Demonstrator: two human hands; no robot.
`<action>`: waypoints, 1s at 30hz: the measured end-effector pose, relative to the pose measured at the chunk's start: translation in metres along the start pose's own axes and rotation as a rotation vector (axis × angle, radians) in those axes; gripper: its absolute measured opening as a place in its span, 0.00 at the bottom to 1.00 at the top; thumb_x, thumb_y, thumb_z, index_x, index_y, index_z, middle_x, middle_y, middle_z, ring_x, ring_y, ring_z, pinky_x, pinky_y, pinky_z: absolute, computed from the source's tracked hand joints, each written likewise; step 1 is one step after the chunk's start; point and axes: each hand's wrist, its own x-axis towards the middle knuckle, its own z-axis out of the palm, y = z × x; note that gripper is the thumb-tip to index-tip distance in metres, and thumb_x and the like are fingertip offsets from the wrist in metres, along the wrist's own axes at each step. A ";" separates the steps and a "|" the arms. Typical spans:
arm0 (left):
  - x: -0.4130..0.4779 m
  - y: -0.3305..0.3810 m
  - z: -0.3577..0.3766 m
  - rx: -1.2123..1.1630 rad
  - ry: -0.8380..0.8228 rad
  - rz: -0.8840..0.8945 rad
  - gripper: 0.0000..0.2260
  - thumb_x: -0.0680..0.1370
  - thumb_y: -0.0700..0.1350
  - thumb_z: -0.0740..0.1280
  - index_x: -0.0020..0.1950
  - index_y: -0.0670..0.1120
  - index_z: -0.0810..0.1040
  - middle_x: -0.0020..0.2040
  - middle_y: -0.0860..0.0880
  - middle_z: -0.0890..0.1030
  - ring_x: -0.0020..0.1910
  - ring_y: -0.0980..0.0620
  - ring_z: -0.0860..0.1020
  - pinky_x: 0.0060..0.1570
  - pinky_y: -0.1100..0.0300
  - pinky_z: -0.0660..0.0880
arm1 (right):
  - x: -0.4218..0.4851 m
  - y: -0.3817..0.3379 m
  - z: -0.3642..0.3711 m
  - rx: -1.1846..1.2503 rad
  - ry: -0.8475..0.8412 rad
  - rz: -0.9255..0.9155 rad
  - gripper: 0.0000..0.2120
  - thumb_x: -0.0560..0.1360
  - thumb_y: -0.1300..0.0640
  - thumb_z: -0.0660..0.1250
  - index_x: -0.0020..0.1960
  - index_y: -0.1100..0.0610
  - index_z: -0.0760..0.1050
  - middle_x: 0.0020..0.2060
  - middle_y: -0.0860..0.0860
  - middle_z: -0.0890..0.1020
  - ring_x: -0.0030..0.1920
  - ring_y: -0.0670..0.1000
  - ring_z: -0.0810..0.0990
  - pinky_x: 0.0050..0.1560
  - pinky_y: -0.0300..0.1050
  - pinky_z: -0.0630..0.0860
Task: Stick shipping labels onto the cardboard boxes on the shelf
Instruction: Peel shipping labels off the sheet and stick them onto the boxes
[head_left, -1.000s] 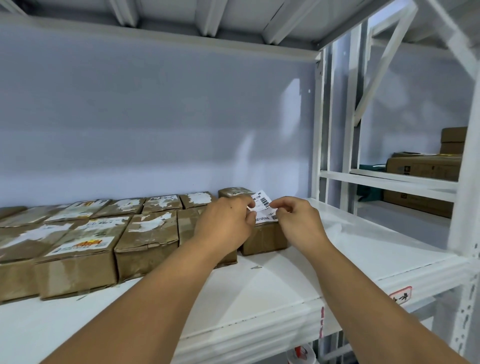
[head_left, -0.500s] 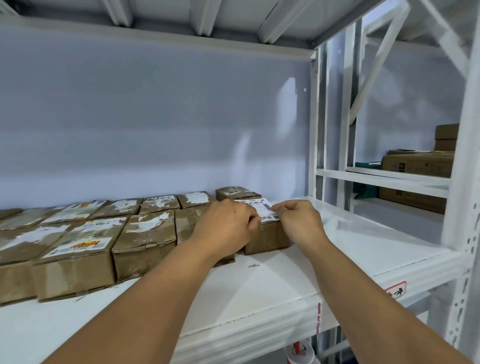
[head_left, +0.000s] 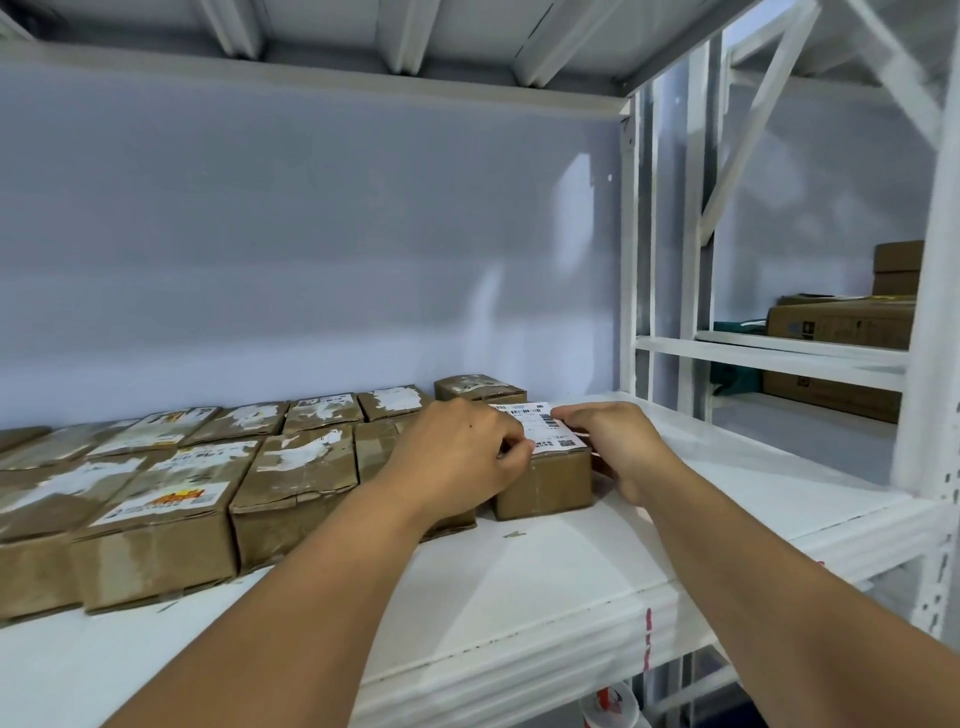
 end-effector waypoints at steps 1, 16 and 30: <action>0.000 0.000 0.000 -0.003 -0.006 0.004 0.18 0.76 0.56 0.54 0.43 0.49 0.80 0.40 0.51 0.82 0.39 0.51 0.77 0.40 0.55 0.75 | 0.002 -0.001 -0.001 -0.004 -0.034 0.011 0.08 0.74 0.63 0.66 0.49 0.60 0.82 0.45 0.56 0.85 0.39 0.53 0.80 0.35 0.38 0.72; -0.001 0.005 -0.004 -0.016 0.014 -0.022 0.13 0.77 0.55 0.58 0.46 0.52 0.80 0.45 0.53 0.82 0.43 0.52 0.78 0.39 0.59 0.70 | 0.023 0.004 0.002 -0.215 0.013 -0.202 0.09 0.77 0.60 0.63 0.55 0.55 0.79 0.49 0.55 0.83 0.45 0.51 0.80 0.46 0.41 0.75; -0.004 0.015 -0.002 -0.104 -0.028 0.050 0.15 0.76 0.57 0.58 0.58 0.55 0.78 0.55 0.53 0.81 0.55 0.51 0.77 0.51 0.56 0.74 | 0.025 -0.041 0.019 -0.687 -0.409 -0.283 0.12 0.76 0.67 0.62 0.55 0.60 0.80 0.53 0.54 0.83 0.55 0.48 0.79 0.58 0.36 0.71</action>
